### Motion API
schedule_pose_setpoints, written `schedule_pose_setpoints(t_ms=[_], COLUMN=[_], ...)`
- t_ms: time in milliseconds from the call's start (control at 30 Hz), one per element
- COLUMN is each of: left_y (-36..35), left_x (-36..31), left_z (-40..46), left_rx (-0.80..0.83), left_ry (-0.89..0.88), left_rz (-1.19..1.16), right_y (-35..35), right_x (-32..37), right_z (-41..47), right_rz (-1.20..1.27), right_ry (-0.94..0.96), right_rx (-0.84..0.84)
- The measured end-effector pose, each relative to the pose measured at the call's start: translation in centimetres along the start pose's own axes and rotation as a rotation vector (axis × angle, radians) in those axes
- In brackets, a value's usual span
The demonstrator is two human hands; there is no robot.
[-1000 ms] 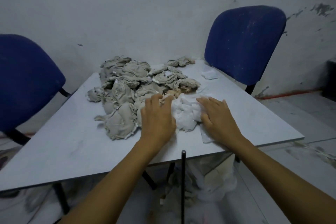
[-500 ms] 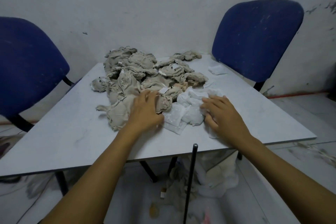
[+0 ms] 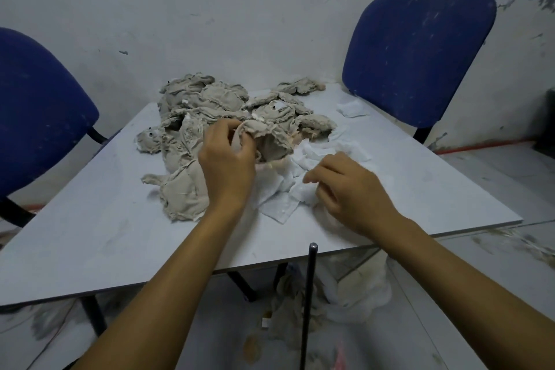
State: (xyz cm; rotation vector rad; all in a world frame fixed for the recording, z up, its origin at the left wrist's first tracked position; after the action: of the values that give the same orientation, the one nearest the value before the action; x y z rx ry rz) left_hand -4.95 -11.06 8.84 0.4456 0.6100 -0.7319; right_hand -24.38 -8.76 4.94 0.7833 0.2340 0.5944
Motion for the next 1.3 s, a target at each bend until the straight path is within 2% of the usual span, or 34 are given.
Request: schedule_pose_setpoints(t_ms=[67,167,233,300,333,367,433,500,567,667,767,833,900,1000,1133,1300], left_y=[-1.0,-2.4,-3.3,-3.9,-4.1,-4.4,-4.6,-4.8,-5.3,-5.5,-5.5,-5.8,-5.9,-5.3,-4.7,-5.1], left_x=[-2.1,-4.4,-5.5,-5.7,-5.3,-4.8,-3.7,-2.9,-2.4,-2.4,-2.2,-1.4,-0.1,2.4,3.7,4.2], left_z=[-1.3,-3.9,-6.4,-8.6,-9.0,-9.1,-8.7,-8.3,-8.6,-9.1,-10.0,-10.3,-10.2,-8.6,-6.7,-6.2], left_rx=[0.097,0.282,0.438,0.591,0.654,0.711,0.779,0.796,0.775,0.748,0.709,0.649,0.559,0.412,0.434,0.456], left_ry=[-0.136,-0.299,-0.467,-0.58,-0.555,-0.486,-0.244,0.163,0.495,0.701,0.807,0.877,0.908,0.882,0.761,0.744], left_rz=[-0.023,-0.055,-0.017,0.022,0.02,0.011,-0.073,-0.397,-0.762,-1.032,-1.2,-1.226,-1.123,-0.859,-0.689,-0.579], right_y=[-1.7,-4.6,-5.1,-4.4,-4.0,-3.7,-2.8,-2.6,-2.6,-1.7,-1.1,-1.2,-1.5,-1.2,-0.4,-2.5], right_x=[-0.2,-0.5,-0.6,-1.1,-1.5,-2.1,-2.6,-1.5,-0.6,0.5,1.0,1.0,1.4,2.0,1.1,0.9], right_z=[0.8,0.5,0.5,0.7,0.6,0.4,0.3,0.9,1.3,1.3,0.3,-0.3,-0.5,-0.5,-0.5,-0.8], right_rz=[0.28,1.188,1.588,1.764,1.726,1.585,1.185,0.874,0.717,0.538,0.374,0.256,0.185,0.213,0.217,0.035], right_ry=[-0.195,-0.721,-0.838,-0.818,-0.817,-0.826,-0.791,-0.654,-0.571,-0.445,-0.355,-0.315,-0.242,-0.15,-0.106,-0.057], right_rx=[0.155,0.282,0.216,0.058,-0.011,-0.048,-0.018,0.141,0.239,0.313,0.404,0.472,0.481,0.338,0.213,0.355])
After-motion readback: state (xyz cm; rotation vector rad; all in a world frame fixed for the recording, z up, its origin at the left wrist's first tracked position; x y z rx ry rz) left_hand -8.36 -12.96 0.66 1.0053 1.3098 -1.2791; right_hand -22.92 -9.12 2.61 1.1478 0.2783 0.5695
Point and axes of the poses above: each hand's wrist, its own z-axis towards the middle knuckle, its own y-axis out of the back of the hand, x = y × z, the point moved 8 cm from there along z, towards the middle knuckle, and after that the axes turned 7 degrees about -z, right-handed, at the moved point
